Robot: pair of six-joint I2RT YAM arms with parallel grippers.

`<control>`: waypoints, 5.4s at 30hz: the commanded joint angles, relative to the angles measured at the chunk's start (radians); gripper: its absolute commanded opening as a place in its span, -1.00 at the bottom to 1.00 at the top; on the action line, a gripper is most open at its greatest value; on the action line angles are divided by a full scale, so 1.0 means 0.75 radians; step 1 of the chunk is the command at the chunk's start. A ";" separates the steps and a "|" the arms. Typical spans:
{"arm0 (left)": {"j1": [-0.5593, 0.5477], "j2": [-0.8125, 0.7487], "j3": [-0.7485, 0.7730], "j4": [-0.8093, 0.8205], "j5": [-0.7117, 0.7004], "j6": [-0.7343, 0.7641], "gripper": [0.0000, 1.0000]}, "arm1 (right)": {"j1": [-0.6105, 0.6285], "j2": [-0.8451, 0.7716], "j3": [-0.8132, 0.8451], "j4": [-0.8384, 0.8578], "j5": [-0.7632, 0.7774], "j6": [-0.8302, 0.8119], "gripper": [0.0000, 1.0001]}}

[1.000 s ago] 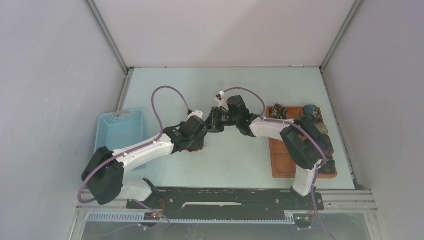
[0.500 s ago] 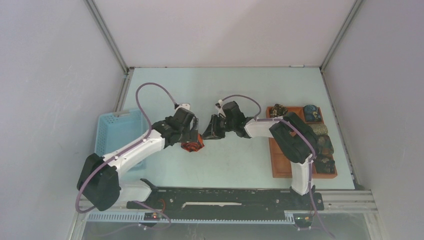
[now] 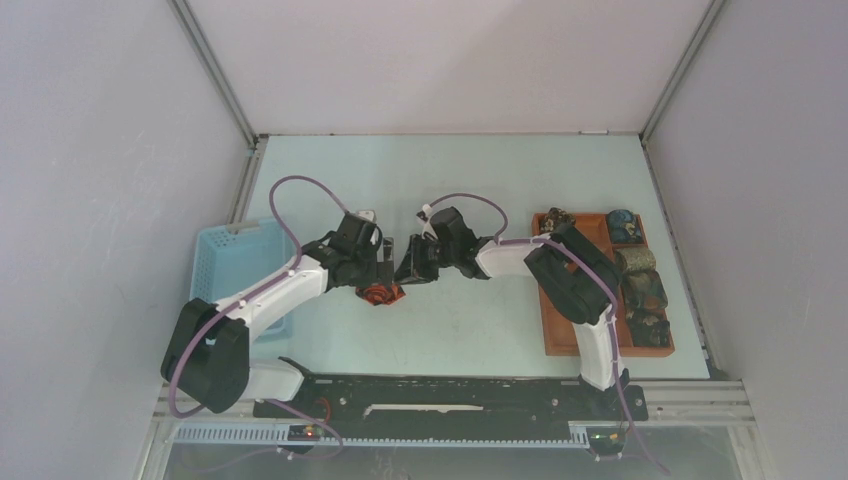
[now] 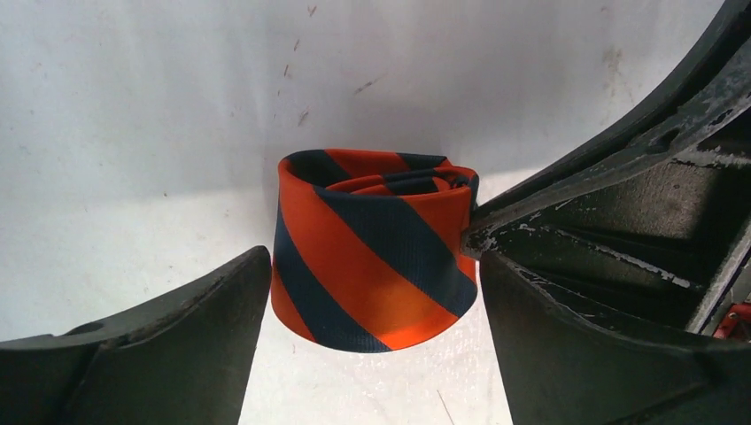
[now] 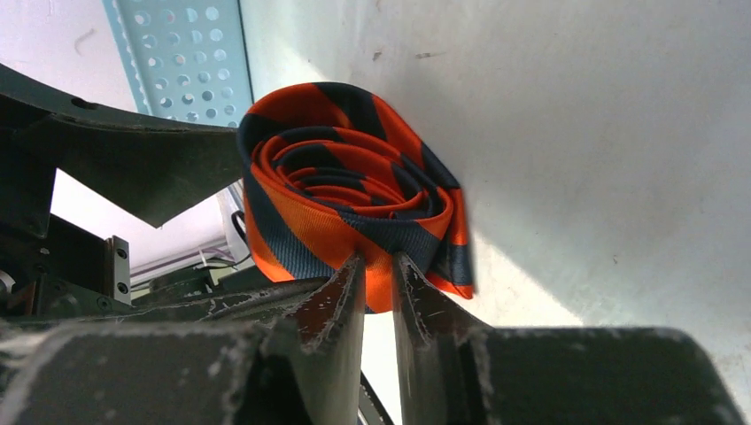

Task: Roll the ties
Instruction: Pick up the tie at the center of the board, then place the tie in the storage box.

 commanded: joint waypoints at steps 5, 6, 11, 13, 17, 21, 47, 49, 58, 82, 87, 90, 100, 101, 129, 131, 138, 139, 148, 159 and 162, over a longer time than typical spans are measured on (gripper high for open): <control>0.023 -0.019 -0.018 0.037 0.043 0.010 0.80 | 0.016 0.021 0.044 0.066 -0.025 0.003 -0.59; 0.023 -0.034 -0.022 0.034 0.029 0.008 0.79 | 0.015 0.012 0.045 0.057 -0.026 -0.008 -0.58; 0.027 -0.035 -0.022 0.017 0.016 0.016 0.63 | 0.005 -0.030 0.043 0.010 -0.045 -0.063 -0.19; 0.027 -0.021 -0.026 0.023 0.027 0.015 0.60 | 0.002 -0.053 0.043 -0.034 -0.037 -0.098 -0.02; 0.027 -0.020 -0.030 0.027 0.027 0.016 0.53 | -0.002 -0.077 0.042 -0.114 -0.018 -0.151 0.15; 0.027 -0.024 -0.029 0.027 0.028 0.017 0.50 | 0.002 -0.073 0.015 -0.103 -0.007 -0.135 0.21; 0.027 -0.010 -0.069 0.054 0.018 -0.008 0.32 | 0.043 0.098 -0.018 0.111 -0.035 0.041 -0.27; 0.027 -0.009 -0.069 0.055 0.021 -0.009 0.32 | 0.042 0.097 -0.019 0.115 -0.037 0.044 -0.40; 0.027 -0.015 -0.071 0.072 0.059 -0.024 0.38 | 0.038 0.067 -0.018 0.119 -0.046 0.048 -0.85; 0.017 -0.054 -0.045 0.126 0.222 -0.075 0.57 | -0.057 -0.189 -0.082 -0.176 -0.047 -0.110 -1.00; 0.013 -0.052 -0.041 0.148 0.240 -0.089 0.57 | -0.090 -0.226 -0.107 -0.222 -0.069 -0.140 -1.00; 0.011 -0.052 -0.037 0.148 0.245 -0.092 0.57 | -0.111 -0.253 -0.116 -0.265 -0.069 -0.167 -1.00; 0.011 -0.166 0.008 0.077 0.218 -0.092 0.64 | -0.187 -0.400 -0.157 -0.420 -0.060 -0.239 -1.00; 0.011 -0.181 0.015 0.063 0.211 -0.089 0.65 | -0.200 -0.418 -0.160 -0.442 -0.056 -0.244 -1.00; 0.013 -0.745 0.110 -0.414 -0.007 0.081 0.99 | -1.032 -1.155 -0.261 -1.301 -0.063 -0.647 -1.00; 0.013 -0.785 0.085 -0.412 -0.009 0.088 0.99 | -1.147 -1.196 -0.261 -1.342 -0.093 -0.673 -1.00; 0.013 -0.861 -0.001 -0.352 -0.009 0.050 0.99 | -1.374 -1.192 -0.263 -1.430 -0.124 -0.746 -1.00; 0.013 -0.865 -0.015 -0.343 -0.004 0.047 0.99 | -1.382 -1.183 -0.263 -1.422 -0.122 -0.735 -1.00; 0.013 -0.885 -0.032 -0.320 0.014 0.056 0.99 | -1.442 -1.080 -0.276 -1.415 -0.032 -0.696 -1.00; 0.013 -0.916 -0.041 -0.303 0.042 0.071 0.99 | -1.442 -0.928 -0.292 -1.324 0.020 -0.629 -1.00; 0.013 -0.928 -0.045 -0.299 0.041 0.071 0.99 | -1.426 -0.887 -0.292 -1.314 0.062 -0.618 -1.00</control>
